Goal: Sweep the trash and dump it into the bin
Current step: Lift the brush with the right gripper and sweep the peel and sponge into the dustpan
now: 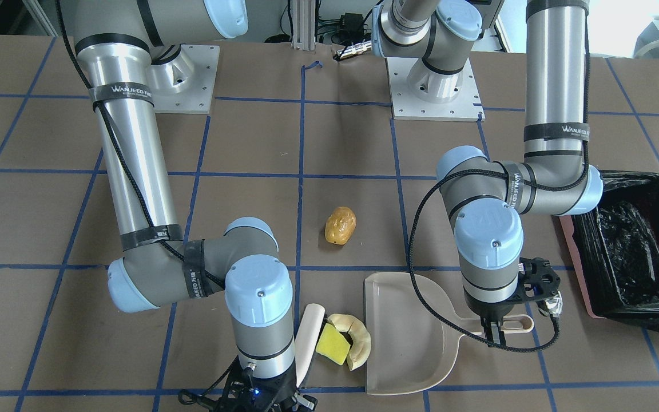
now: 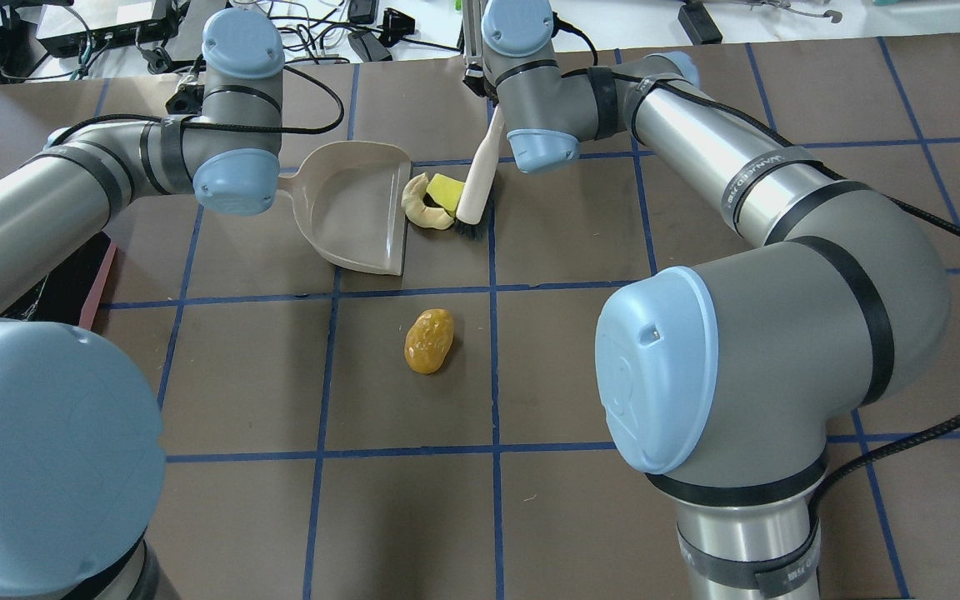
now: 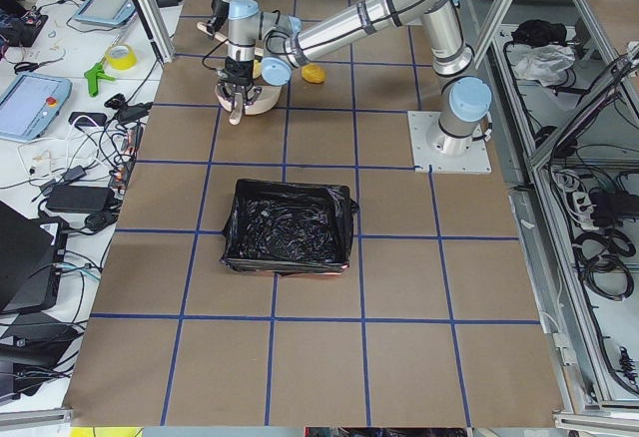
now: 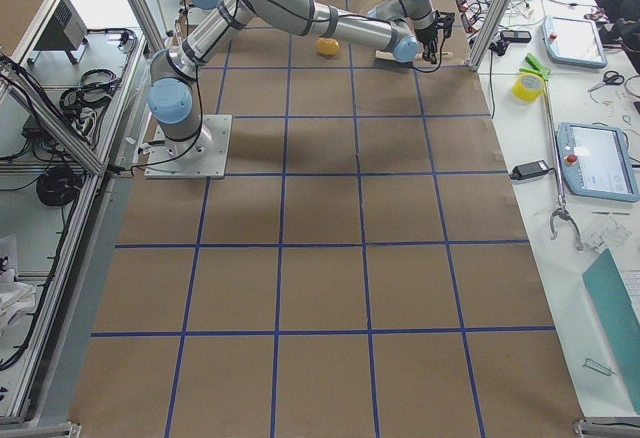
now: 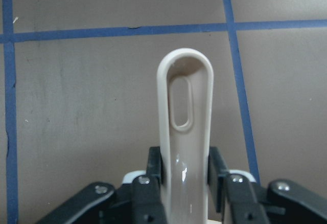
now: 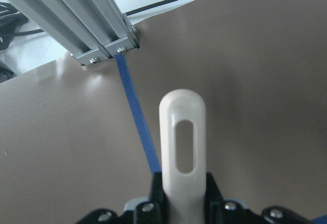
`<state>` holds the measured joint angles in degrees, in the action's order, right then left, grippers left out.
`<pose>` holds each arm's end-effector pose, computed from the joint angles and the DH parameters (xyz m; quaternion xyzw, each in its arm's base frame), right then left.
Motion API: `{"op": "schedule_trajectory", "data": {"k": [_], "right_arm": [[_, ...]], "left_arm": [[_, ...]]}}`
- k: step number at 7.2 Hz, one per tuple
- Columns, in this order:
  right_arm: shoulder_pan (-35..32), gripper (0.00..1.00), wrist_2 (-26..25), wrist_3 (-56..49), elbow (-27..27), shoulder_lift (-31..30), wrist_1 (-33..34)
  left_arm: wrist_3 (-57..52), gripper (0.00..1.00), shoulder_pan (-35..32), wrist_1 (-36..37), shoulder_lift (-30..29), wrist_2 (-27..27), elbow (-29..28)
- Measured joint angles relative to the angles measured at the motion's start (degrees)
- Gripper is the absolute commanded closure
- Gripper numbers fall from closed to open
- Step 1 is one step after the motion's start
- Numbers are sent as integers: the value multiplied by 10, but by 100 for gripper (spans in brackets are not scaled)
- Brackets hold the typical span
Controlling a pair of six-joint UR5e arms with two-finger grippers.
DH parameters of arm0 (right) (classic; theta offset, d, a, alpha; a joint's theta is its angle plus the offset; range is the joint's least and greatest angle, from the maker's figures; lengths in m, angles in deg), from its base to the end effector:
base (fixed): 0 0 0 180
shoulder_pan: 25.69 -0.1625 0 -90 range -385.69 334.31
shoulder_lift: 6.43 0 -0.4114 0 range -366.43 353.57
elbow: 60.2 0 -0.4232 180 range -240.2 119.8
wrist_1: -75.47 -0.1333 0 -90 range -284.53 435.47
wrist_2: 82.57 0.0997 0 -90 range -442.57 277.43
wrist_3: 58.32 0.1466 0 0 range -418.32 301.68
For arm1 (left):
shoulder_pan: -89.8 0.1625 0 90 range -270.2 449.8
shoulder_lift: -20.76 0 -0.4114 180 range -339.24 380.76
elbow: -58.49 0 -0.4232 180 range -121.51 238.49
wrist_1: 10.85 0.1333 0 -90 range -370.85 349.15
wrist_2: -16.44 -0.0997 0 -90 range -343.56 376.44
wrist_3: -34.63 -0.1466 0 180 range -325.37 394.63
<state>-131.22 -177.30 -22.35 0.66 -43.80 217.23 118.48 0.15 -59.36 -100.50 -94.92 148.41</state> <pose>0.3503 -0.8078 0.1621 0.1818 0.9517 -0.2372 0.0700 -0.0756 -0.6986 0.1786 -0.6685 0.7150 -0.1888 0.0789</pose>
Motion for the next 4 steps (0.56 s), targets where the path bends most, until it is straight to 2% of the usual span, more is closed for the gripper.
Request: {"op": "schedule_trajectory", "data": {"k": [4], "right_arm": [[-50,90,0,89,-13,7,0]], "left_arm": [[0,100,0,0,-3,-1,0]]}}
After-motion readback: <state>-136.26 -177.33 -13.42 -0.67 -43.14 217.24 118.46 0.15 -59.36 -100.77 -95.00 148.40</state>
